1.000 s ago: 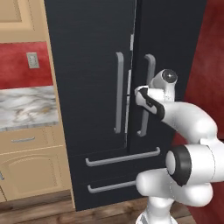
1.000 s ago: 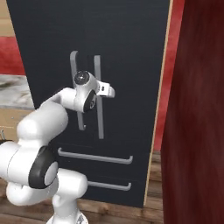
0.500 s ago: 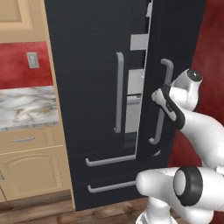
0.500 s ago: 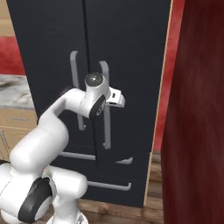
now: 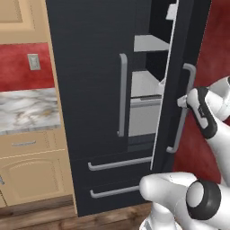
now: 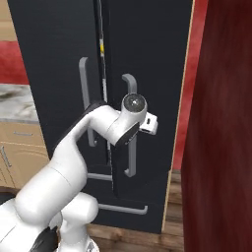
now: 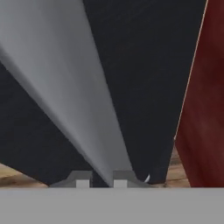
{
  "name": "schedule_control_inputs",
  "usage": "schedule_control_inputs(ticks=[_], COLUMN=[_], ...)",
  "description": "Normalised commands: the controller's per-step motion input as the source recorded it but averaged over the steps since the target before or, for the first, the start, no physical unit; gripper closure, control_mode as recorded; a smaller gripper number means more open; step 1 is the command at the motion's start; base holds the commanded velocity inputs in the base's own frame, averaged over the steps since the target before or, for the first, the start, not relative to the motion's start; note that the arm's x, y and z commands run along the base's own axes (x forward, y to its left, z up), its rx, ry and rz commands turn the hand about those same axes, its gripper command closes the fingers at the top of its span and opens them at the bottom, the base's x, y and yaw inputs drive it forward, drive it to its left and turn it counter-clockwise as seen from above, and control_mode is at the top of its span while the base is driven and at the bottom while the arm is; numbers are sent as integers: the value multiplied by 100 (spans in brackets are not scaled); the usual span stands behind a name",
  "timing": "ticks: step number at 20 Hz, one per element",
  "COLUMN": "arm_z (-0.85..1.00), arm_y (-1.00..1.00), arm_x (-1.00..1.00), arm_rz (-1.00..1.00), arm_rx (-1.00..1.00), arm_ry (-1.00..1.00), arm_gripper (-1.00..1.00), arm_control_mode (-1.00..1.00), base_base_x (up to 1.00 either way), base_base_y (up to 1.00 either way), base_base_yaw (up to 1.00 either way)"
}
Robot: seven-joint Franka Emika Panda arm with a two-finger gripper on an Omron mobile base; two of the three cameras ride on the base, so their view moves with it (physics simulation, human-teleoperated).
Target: Retrieve a lemon from the fridge and place it on the cutting board with the fish.
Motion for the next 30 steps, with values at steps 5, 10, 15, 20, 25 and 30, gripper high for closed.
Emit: schedule_control_inputs(ticks=[5, 10, 15, 20, 25, 30], arm_z=[13, 37, 36, 23, 0, -8], arm_y=[-15, 27, 29, 64, 100, 87], arm_x=[-2, -24, -82, -41, 0, 22], arm_rz=[0, 0, -4, -5, -1, 0], arm_rx=[-1, -18, -28, -43, -53, -38], arm_ry=[7, 0, -2, 3, 19, 35], arm_gripper=[-100, -100, -100, -100, -100, -100], arm_control_mode=[-100, -100, -100, -100, -100, -100], base_base_x=[0, 0, 0, 0, 0, 0], base_base_y=[0, 0, 0, 0, 0, 0], base_base_yaw=[0, 0, 0, 0, 0, 0])
